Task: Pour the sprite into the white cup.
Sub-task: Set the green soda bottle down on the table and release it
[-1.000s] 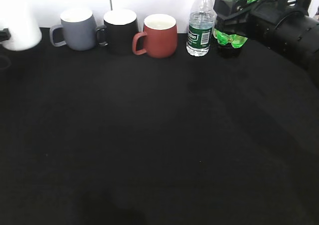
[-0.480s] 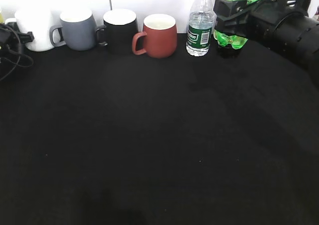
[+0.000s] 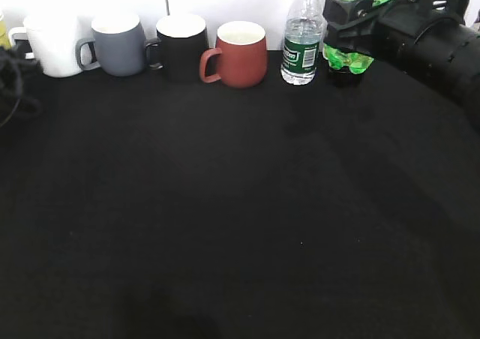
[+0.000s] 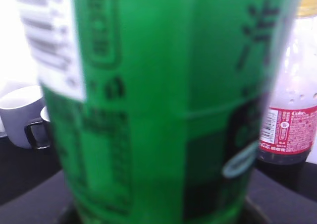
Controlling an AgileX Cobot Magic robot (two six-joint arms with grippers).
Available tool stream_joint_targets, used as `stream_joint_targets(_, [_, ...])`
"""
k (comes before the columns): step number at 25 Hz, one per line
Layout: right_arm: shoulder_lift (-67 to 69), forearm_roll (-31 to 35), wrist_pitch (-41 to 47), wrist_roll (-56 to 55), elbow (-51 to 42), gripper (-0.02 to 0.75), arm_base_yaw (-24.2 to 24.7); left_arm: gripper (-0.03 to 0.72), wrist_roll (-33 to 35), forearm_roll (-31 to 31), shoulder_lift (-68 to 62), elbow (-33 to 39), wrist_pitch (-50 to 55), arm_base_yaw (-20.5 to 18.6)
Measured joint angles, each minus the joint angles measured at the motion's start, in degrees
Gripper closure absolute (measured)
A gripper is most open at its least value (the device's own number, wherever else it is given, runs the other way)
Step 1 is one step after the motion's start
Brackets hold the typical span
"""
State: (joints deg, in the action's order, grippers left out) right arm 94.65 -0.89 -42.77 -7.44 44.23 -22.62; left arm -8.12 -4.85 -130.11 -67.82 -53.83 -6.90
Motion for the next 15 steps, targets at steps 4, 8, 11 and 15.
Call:
stream_joint_targets(4, [0.0,11.8,0.0,10.4,0.0,0.362,1.3,0.416,-0.1,-0.3,13.7,20.1,-5.7,0.6])
stream_joint_targets(8, [0.3,15.1,0.0,13.0,0.0,0.362,13.6,0.416,-0.2,-9.4,32.4,34.7,-7.3,2.4])
stream_joint_targets(11, [6.4,12.8,-3.5,13.1,0.2,0.362,18.1,0.416,-0.2,-10.4,41.5,37.3,-3.0,9.0])
stream_joint_targets(15, [19.1,11.3,-11.6,12.4,4.7,0.362,18.2,0.416,-0.3,-10.5,47.4,37.5,0.6,19.7])
